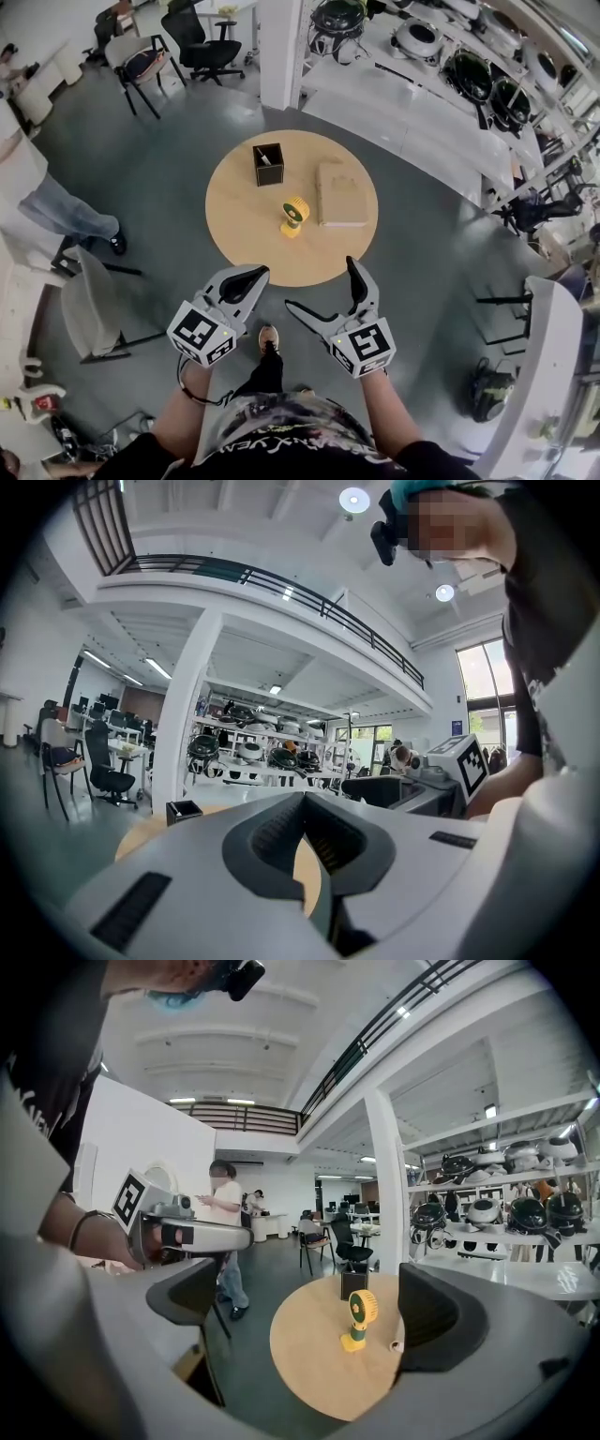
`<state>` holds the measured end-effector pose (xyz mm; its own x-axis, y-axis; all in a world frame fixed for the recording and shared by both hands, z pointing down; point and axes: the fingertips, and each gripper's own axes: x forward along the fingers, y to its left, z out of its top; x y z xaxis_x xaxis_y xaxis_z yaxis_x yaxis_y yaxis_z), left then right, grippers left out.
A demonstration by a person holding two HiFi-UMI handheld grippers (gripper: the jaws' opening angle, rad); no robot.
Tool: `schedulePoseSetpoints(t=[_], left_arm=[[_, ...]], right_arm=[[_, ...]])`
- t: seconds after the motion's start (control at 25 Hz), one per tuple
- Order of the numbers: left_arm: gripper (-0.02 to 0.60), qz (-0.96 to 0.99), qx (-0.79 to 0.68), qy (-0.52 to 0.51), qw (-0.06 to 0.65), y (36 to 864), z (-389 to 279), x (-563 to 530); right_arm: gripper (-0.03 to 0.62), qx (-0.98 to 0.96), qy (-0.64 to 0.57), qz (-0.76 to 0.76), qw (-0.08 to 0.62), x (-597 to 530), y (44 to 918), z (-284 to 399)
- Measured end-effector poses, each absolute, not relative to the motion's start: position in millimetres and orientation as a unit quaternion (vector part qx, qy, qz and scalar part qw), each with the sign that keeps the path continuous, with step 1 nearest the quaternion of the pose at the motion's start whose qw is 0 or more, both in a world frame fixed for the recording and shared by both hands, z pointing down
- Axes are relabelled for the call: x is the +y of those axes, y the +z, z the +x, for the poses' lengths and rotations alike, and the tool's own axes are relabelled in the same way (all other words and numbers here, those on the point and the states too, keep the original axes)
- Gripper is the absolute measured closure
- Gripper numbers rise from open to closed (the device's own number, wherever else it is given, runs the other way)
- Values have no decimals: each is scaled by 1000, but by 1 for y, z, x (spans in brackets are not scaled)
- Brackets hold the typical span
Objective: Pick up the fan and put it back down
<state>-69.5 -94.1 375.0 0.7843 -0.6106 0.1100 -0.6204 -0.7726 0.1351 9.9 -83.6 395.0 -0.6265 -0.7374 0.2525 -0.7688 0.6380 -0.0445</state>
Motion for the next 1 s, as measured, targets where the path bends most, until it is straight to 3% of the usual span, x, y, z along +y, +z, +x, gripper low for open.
schedulePoseSetpoints(t=[1.0], left_arm=[[565, 943, -316, 32, 101, 395, -83, -180]], right_arm=[[8, -892, 85, 428, 118, -172, 414, -8]])
